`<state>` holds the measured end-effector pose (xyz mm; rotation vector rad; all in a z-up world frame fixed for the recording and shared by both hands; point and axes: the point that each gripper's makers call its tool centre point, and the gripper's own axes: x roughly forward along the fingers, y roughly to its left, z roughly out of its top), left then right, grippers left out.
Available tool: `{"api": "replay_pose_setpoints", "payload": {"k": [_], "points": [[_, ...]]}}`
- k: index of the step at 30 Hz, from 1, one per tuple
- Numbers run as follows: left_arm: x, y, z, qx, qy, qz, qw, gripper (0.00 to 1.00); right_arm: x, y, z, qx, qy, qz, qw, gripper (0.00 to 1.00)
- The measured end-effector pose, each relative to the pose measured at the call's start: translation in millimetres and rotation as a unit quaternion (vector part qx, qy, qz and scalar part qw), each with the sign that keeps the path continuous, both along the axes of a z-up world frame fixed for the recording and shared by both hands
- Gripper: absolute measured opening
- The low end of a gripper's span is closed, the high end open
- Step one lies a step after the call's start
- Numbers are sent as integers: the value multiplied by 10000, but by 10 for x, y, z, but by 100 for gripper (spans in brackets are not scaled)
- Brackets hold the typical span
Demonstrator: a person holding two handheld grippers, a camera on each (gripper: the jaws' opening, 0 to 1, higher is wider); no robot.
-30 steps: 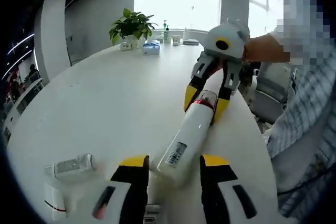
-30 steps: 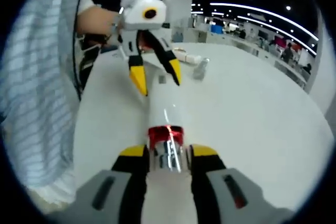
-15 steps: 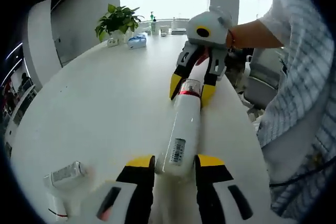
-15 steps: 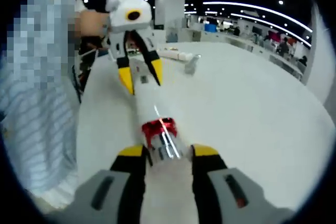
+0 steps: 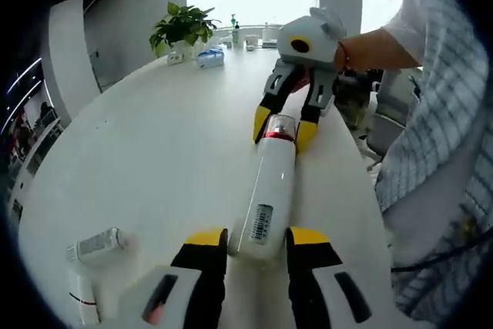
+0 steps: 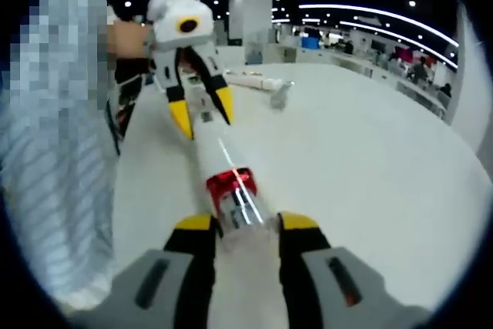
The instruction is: Arrange the skincare products in the storage area until every visible bottle or jar stands upright without overlapping.
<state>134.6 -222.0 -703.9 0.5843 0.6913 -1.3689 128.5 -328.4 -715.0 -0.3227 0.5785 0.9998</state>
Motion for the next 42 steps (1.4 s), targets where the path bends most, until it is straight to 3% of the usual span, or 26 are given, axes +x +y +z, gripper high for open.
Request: {"api": "replay_pose_setpoints", "payload": {"k": [7,16,28,36,42], "points": [[-11,-2,6,-89,127,90,9998,30,-8,-1,10,-226,184,161,9994,29],[-15,-18,10,-335,234,198,9990,29,3,-19,128,-301,179,381,9987,28],[-26,13,-20,-295,199,194,9992,28,-44,82,552,-37,96,894,9959,27],[-24,88,-65,-303,218,332,9988,29,-12,419,1083,650,-329,1220,9898,26],[-28,132,-96,-286,183,390,9987,29,11,611,1235,864,-500,1308,9864,26]]}}
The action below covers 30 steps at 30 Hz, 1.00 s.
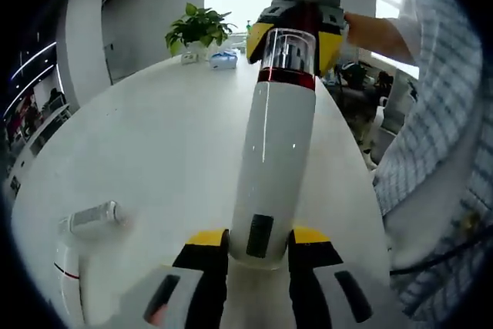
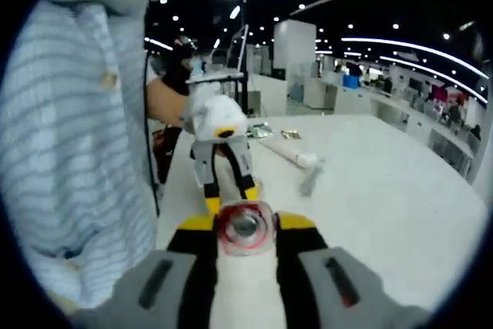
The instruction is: Arrange the skincare products in the storage area until every visible bottle or jar stands upright without overlapping.
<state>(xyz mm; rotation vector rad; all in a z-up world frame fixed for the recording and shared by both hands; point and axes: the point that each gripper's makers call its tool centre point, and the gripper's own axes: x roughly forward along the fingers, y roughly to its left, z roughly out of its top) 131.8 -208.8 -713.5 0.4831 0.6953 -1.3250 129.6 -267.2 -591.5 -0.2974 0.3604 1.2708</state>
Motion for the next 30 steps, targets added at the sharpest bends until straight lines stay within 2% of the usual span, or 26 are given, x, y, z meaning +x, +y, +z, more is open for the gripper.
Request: {"api": "replay_pose_setpoints", "payload": {"k": [11,21,30], "points": [[-7,98,-31,26,-19,114,9999,30,8,258,109,241,-141,-77,9996,26],[-36,129,-67,52,76,207,9997,32,13,616,245,448,-366,144,9982,26],[-55,134,-28,-265,304,455,9982,35,-16,846,274,372,-393,381,9978,26]]}}
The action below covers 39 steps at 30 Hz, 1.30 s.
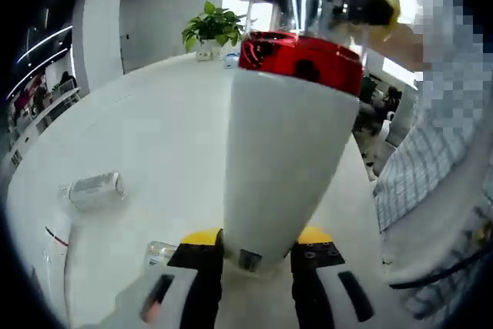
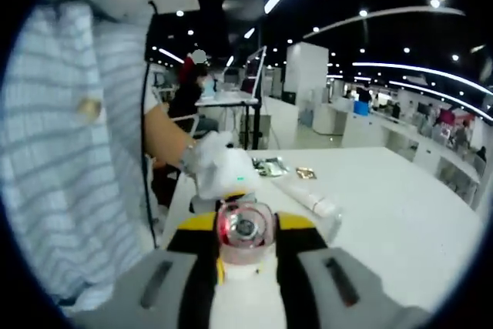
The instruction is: Arrange the skincare products in the storage area until every visible bottle or jar stands upright without overlapping.
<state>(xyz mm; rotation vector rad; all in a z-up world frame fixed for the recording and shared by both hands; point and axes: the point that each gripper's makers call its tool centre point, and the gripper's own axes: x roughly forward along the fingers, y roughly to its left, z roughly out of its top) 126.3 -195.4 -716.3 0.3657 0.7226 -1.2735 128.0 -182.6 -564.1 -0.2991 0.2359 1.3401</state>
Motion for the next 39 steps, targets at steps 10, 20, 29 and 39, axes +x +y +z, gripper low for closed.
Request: {"api": "replay_pose_setpoints", "payload": {"k": [10,20,29,39], "points": [[-6,30,78,-258,-156,115,9995,34,24,250,-18,-38,81,20,10000,27],[-19,67,96,-401,-54,199,9990,33,56,225,-116,115,107,-373,9992,30],[-16,89,177,-505,-133,184,9985,34,43,-4,-408,255,589,-1247,9901,33],[-26,91,148,-477,-236,164,9984,32,64,110,-770,539,1150,-2515,9595,31]]}}
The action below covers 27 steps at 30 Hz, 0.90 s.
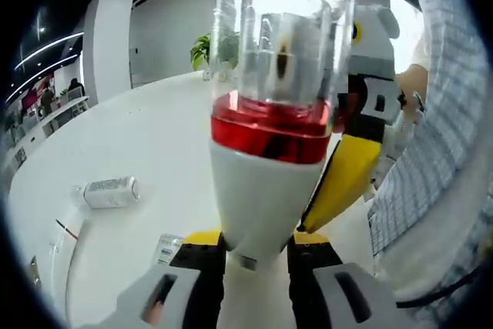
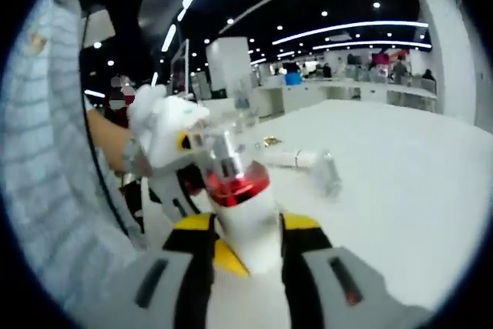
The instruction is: Arrange the skincare products in the storage area until every visible bottle or jar stands upright without overlapping.
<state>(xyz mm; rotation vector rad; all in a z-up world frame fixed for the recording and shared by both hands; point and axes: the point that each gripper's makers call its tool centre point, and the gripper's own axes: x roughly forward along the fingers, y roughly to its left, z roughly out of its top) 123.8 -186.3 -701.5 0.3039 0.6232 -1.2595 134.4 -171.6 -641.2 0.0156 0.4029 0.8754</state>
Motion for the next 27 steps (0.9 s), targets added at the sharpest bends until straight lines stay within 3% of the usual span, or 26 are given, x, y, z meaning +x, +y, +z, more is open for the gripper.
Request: {"api": "replay_pose_setpoints", "payload": {"k": [3,6,10,13,27], "points": [[-4,1,-24,-13,1,31,10000,34,26,26,-69,-29,-59,-402,9992,32],[-9,9,-48,-19,4,62,10000,37,60,63,-89,201,-11,-687,9974,33],[7,74,-95,78,5,137,9999,37,75,77,-214,-287,-144,-714,9969,32],[13,103,-93,46,55,206,9998,37,76,71,-247,-260,-142,-801,9963,32],[123,539,99,-20,-130,807,9967,37,125,-69,-250,-431,-246,-369,9981,30]]}}
